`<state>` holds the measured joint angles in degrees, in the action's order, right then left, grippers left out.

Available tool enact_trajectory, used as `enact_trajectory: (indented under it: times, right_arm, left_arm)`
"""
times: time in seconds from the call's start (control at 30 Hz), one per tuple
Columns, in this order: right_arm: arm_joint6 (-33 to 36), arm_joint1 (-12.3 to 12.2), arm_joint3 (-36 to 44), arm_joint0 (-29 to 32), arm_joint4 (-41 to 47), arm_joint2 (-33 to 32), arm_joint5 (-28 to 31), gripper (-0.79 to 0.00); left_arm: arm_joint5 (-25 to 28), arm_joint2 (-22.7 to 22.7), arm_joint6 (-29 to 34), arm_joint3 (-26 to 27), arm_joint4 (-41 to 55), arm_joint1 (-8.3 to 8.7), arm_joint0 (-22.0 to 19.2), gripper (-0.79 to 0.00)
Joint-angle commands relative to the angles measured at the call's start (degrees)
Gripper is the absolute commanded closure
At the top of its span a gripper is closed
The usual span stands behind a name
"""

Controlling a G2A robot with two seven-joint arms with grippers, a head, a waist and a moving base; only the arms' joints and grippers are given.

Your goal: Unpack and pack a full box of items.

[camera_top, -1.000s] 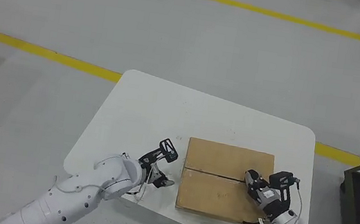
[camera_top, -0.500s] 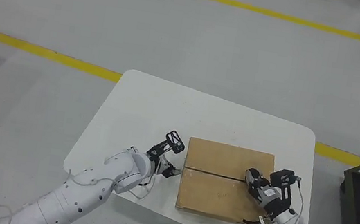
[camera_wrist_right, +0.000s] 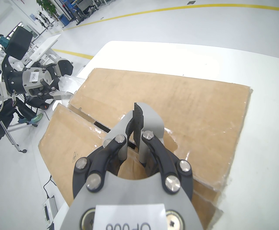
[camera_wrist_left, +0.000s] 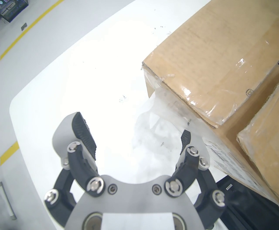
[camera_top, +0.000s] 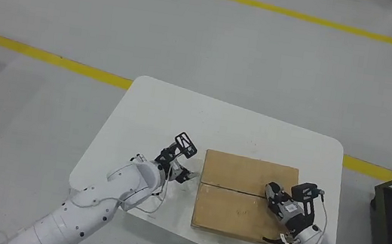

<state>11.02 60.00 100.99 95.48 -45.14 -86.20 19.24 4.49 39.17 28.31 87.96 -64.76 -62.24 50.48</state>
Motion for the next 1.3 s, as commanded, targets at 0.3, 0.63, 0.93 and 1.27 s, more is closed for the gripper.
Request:
enact_trajectory:
  times: [0.3, 0.63, 0.93, 1.27]
  right_arm:
    - [0.7, 0.2, -0.7, -0.7, 0.1, -0.1, 0.5, 0.000]
    - [1.0, 0.3, -1.0, -1.1, 0.3, -0.1, 0.5, 0.000]
    - [1.4, 0.5, -0.8, -1.6, 0.0, 0.5, 0.4, 0.000]
    - [1.6, 0.7, -1.0, -1.7, 0.3, 0.1, 0.0, 0.000]
  left_arm:
    - [0.1, 3.5, 0.1, 3.4, -0.9, -0.33, 1.4, -0.785]
    - [2.8, 4.9, 8.3, -0.7, -1.5, -0.65, 1.8, -0.785]
    - [10.7, 2.3, 6.3, -5.1, -2.9, -1.60, 2.5, -0.785]
    - [10.1, 0.8, -0.1, -6.1, -3.8, -3.55, 1.6, -0.785]
